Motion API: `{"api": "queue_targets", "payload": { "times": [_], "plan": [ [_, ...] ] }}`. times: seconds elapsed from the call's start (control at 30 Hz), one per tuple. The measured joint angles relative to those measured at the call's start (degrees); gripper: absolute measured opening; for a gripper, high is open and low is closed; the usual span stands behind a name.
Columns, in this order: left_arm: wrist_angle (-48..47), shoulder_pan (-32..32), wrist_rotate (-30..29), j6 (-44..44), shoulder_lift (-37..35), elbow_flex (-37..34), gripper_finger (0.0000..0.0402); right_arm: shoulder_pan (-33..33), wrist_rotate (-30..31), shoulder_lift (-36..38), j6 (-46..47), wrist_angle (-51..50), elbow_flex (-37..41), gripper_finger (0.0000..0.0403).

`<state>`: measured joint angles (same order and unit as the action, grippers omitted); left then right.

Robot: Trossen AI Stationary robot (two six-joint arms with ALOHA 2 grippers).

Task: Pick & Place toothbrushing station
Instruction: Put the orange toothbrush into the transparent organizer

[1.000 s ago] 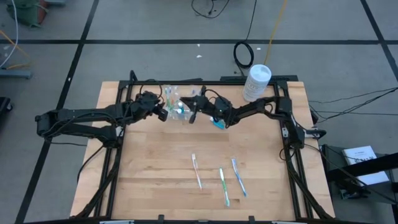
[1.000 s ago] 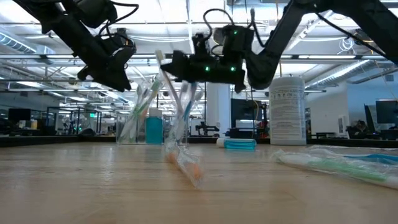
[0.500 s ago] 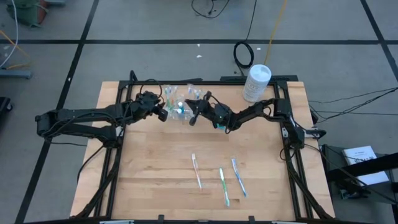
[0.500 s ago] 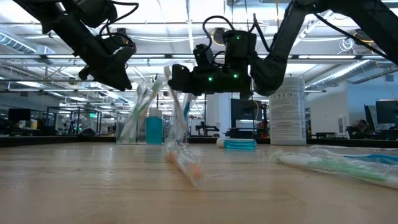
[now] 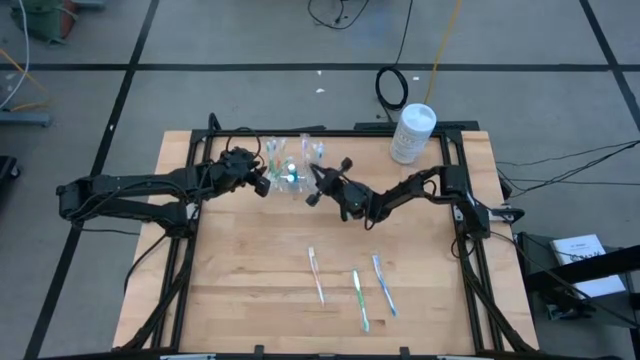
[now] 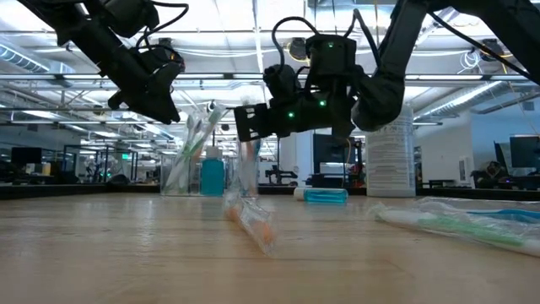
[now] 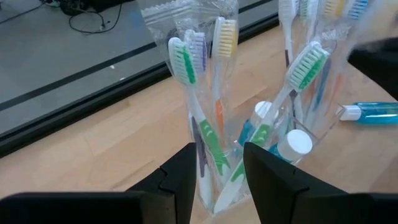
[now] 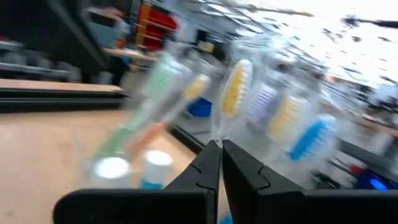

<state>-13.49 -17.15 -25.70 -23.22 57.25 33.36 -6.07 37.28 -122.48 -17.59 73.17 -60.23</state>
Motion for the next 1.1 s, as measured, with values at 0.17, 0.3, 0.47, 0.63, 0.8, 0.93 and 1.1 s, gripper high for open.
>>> {"api": "queue_targets", "payload": {
  "times": [0.17, 0.3, 0.47, 0.63, 0.8, 0.93, 1.1],
  "plan": [
    [0.0, 0.0, 0.0, -0.2, 0.0, 0.0, 0.0136, 0.6, 4.9, 0.0, 1.7, -2.4, 0.0, 0.0007],
    [0.0, 0.0, 0.3, -0.9, 0.0, 0.0, 0.0136, 1.0, 5.0, 0.0, 1.7, -2.7, 0.0, 0.0012],
    [0.0, 0.5, 0.3, -1.1, 0.0, 0.0, 0.0136, 1.5, 4.9, 0.0, 2.3, -3.9, 0.0, 0.0036],
    [0.1, 1.7, 0.3, -0.5, 0.0, 0.0, 0.0136, 2.1, 5.0, 1.3, 5.2, -7.2, 0.0, 0.0071],
    [0.1, 2.9, 1.1, -1.2, 0.0, 0.0, 0.0136, 2.4, 6.5, 5.6, 6.4, -15.5, 0.0, 0.0100],
    [0.3, 4.2, 8.2, -1.5, 0.0, 0.0, 0.0136, 2.9, 6.3, 10.7, 6.9, -27.9, 0.0, 0.0114],
    [0.7, 6.9, 20.6, -6.5, 0.0, 0.0, 0.0136, 4.0, 6.2, 17.7, 9.3, -47.3, 0.0, 0.0118]
  ]
}}
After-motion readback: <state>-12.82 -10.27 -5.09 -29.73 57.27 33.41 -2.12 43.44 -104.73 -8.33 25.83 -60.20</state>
